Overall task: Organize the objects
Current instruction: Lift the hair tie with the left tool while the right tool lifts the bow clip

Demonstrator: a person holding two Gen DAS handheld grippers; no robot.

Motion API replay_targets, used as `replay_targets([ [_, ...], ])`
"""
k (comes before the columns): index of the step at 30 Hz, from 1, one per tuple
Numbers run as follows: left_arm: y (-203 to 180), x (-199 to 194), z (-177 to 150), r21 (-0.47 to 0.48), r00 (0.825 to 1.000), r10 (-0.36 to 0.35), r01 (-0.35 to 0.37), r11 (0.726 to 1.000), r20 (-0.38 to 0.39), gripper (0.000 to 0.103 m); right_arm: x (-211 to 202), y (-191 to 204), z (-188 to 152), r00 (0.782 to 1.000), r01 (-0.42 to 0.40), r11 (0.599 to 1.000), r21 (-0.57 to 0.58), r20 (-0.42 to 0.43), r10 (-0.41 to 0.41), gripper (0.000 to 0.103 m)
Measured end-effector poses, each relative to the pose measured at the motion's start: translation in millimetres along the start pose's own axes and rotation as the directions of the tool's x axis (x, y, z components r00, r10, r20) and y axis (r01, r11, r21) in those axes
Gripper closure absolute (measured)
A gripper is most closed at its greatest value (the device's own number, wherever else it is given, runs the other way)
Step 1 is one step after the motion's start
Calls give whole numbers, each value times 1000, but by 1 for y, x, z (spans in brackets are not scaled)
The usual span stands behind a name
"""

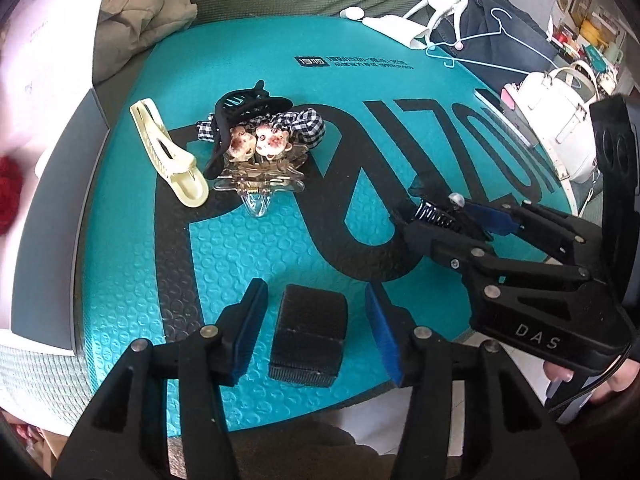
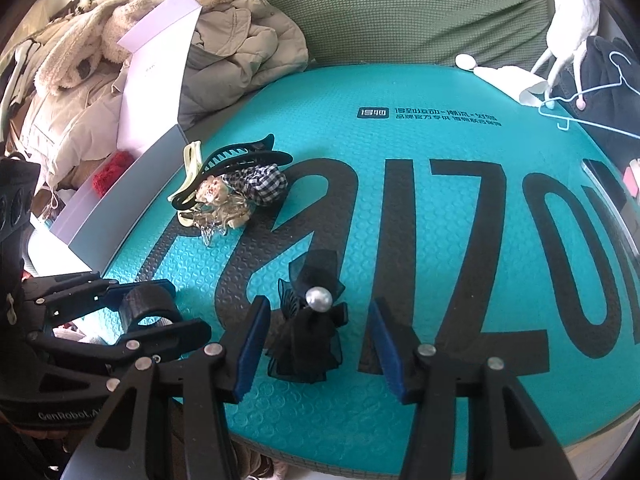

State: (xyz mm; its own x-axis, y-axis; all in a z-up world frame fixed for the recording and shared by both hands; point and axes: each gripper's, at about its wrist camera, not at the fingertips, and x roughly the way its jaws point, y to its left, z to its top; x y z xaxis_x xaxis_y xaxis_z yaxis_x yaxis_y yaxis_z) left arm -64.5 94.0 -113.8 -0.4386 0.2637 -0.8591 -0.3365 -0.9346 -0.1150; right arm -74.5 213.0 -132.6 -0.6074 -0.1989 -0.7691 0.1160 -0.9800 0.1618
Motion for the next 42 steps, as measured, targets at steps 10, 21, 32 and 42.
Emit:
replay_targets([
  [10,13,-7,-6,-20,1000,-6,6,1000,6,79,-2,6,-2,1000,8,999,-34,-7,-8,79],
  [21,40,-17,-4,-125,1000,6,-7,992,-14,79,-20,18,1,1000,-27,998,-65,13,28,79],
  [32,57,-49,-5,-173,999,45,-42,984,13,79,-34,45,6,998,-61,990,-128,17,64,79],
  [42,69,-88,-15,-210,995,85,-71,975,59,79,-46,77,11,993,-111,975,-194,18,117,79],
])
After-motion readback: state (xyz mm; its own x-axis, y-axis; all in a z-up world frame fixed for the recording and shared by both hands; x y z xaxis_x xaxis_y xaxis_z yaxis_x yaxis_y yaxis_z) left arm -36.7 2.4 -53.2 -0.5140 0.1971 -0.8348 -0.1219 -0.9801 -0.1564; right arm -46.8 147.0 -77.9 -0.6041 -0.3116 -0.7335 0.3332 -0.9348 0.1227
